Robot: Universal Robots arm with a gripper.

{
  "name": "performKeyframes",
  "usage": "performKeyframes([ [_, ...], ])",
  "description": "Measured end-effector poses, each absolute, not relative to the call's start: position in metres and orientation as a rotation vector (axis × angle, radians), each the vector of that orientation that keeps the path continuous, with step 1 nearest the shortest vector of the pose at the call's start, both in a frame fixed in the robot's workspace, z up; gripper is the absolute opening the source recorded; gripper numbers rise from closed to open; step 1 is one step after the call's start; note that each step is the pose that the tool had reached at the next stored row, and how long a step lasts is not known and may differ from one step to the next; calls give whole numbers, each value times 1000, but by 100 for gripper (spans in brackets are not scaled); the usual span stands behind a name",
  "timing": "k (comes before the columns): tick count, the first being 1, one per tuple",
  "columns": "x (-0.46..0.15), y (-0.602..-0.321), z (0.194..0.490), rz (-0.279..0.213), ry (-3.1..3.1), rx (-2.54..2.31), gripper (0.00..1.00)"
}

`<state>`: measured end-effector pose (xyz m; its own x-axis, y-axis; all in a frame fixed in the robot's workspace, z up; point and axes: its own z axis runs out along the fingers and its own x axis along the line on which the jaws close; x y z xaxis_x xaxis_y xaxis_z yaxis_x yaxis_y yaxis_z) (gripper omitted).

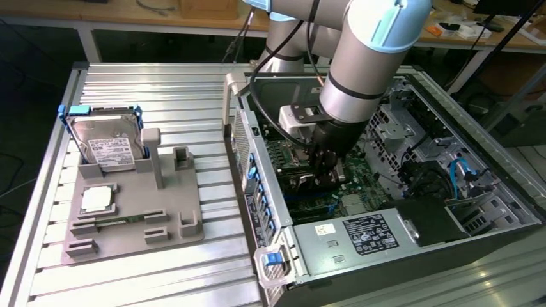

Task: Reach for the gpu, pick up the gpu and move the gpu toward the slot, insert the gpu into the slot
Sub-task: 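Insert the gpu into the slot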

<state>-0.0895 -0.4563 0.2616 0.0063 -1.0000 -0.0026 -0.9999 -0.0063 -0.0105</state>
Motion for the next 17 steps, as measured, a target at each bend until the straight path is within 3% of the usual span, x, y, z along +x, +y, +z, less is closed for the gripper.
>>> performKeyframes([
  [17, -90, -456, 259, -5, 2206, -2220, 27],
])
